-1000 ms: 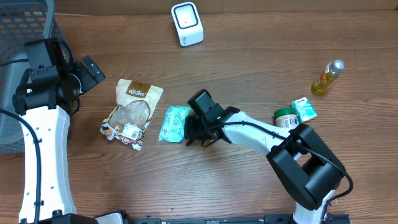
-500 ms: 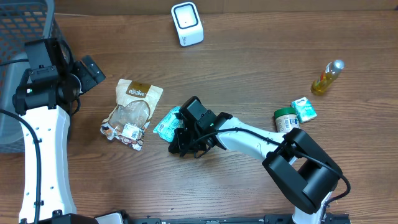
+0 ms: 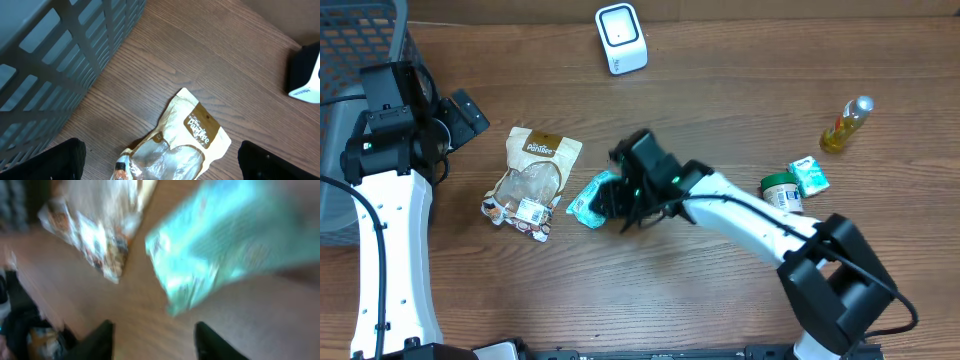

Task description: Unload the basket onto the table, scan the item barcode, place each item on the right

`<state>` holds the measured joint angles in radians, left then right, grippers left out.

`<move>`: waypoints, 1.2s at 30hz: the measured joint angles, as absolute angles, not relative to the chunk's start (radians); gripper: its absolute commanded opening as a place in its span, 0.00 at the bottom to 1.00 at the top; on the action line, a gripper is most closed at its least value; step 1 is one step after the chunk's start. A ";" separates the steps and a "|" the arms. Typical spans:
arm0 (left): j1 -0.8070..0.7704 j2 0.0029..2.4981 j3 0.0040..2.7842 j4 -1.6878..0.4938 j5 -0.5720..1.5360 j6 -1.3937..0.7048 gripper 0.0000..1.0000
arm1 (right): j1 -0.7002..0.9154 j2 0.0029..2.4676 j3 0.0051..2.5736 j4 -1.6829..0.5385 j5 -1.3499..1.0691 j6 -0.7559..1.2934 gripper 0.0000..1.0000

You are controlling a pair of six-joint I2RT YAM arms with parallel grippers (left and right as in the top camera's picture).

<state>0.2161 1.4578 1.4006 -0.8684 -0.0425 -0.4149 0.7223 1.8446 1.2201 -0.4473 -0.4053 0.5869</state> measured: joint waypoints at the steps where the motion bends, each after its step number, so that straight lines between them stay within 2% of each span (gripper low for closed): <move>1: 0.216 1.458 1.401 -0.868 -0.043 -0.415 0.99 | 0.707 1.842 1.225 -0.441 -0.389 0.582 0.66; 3: 0.216 1.458 1.401 -0.868 -0.043 -0.415 0.99 | 0.677 1.839 1.227 -0.443 -0.339 0.580 0.73; 6: 0.216 1.458 1.401 -0.868 -0.043 -0.415 1.00 | 0.651 1.839 1.227 -0.467 -0.288 0.574 0.78; 21: 0.216 1.458 1.401 -0.868 -0.043 -0.415 1.00 | 0.651 1.870 1.227 -0.468 -0.243 0.573 0.80; 24: 0.216 1.458 1.401 -0.868 -0.043 -0.415 0.99 | 0.651 1.890 1.227 -0.444 -0.242 0.572 0.78; 28: 0.216 1.458 1.401 -0.868 -0.043 -0.415 1.00 | 0.651 1.904 1.227 -0.415 -0.237 0.571 0.67; 35: 0.216 1.458 1.401 -0.868 -0.043 -0.415 1.00 | 0.651 1.972 1.227 -0.374 -0.237 0.572 0.65; 36: 0.216 1.458 1.401 -0.868 -0.043 -0.415 1.00 | 0.651 1.982 1.227 -0.367 -0.242 0.572 0.61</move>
